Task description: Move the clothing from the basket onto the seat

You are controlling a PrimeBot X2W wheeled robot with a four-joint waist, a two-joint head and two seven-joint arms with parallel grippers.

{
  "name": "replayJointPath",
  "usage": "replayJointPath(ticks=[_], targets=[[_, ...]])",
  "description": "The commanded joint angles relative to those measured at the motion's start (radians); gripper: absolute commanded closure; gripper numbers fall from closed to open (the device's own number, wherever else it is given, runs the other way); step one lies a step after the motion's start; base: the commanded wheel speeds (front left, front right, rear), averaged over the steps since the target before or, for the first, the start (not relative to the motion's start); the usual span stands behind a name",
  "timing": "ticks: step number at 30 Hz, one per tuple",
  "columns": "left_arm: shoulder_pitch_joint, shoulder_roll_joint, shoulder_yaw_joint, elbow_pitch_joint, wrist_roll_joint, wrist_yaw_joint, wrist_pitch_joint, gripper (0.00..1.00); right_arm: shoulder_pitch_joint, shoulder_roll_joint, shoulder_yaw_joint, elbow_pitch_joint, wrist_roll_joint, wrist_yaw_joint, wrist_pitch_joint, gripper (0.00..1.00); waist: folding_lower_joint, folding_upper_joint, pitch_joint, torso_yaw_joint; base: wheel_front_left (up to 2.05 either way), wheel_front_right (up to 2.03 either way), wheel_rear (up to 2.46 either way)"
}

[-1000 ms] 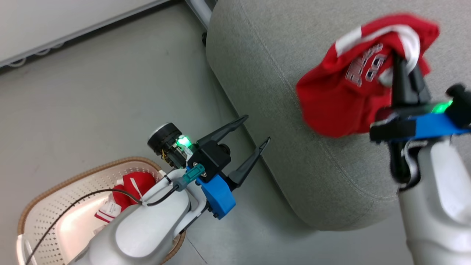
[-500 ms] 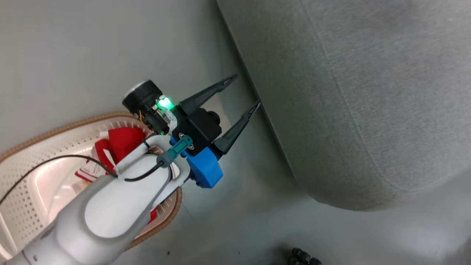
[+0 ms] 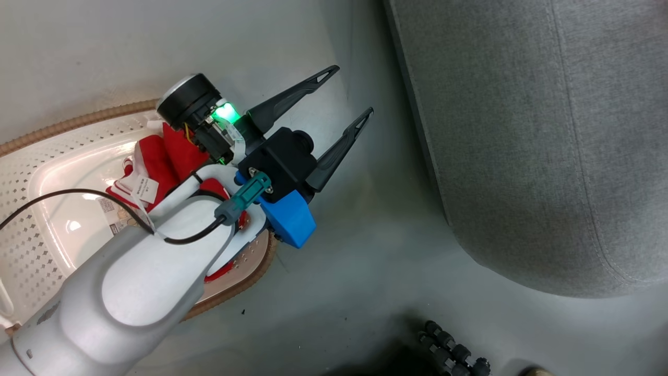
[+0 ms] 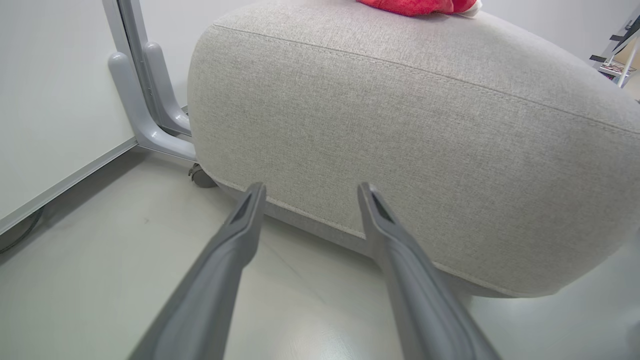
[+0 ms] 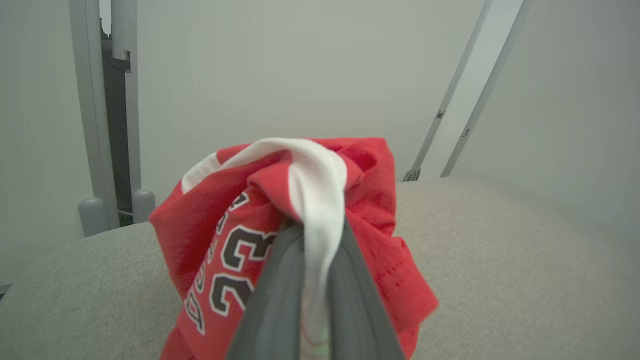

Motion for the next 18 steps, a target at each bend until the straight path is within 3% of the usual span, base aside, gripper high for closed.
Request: replayJointPath(ticks=[1,8,12,13,15,18], targets=[[-0.012,0.005,-0.001,-0.004,0.003,0.004,-0.002,0.0,0.017,0.008,-0.004,0.009,-0.009,-0.001,-0.001,1.0,-0.0001,0.0,0.004,0.005,0.0,0.0,0.0],[-0.004,0.019,0.002,-0.002,-0.008,0.009,-0.01,0.0,0.057,0.075,-0.012,0.12,-0.007,-0.001,-0.001,1.0,-0.0001,0.0,0.0,0.007,0.0,0.0,0.0],[0.002,0.026,0.002,0.001,-0.011,0.015,-0.011,0.0,0.049,0.089,-0.006,0.124,0.001,-0.001,-0.001,1.0,-0.0001,0.0,-0.012,0.004,0.0,0.0,0.0],[0.004,0.026,0.002,0.002,-0.011,0.016,-0.014,0.0,0.052,0.088,-0.005,0.115,0.0,-0.001,-0.001,0.74,-0.0001,0.0,-0.019,0.003,0.0,0.0,0.0],[0.01,0.02,0.003,0.008,-0.015,0.019,-0.024,0.0,0.071,0.086,0.003,0.094,-0.003,-0.001,-0.001,0.0,-0.0001,0.0,-0.039,0.005,0.0,0.0,0.0],[0.023,0.005,0.004,0.022,-0.026,0.026,-0.05,0.0,0.113,0.078,0.02,0.043,-0.014,-0.001,-0.001,0.0,-0.0001,0.0,-0.082,0.009,0.0,0.0,0.0]])
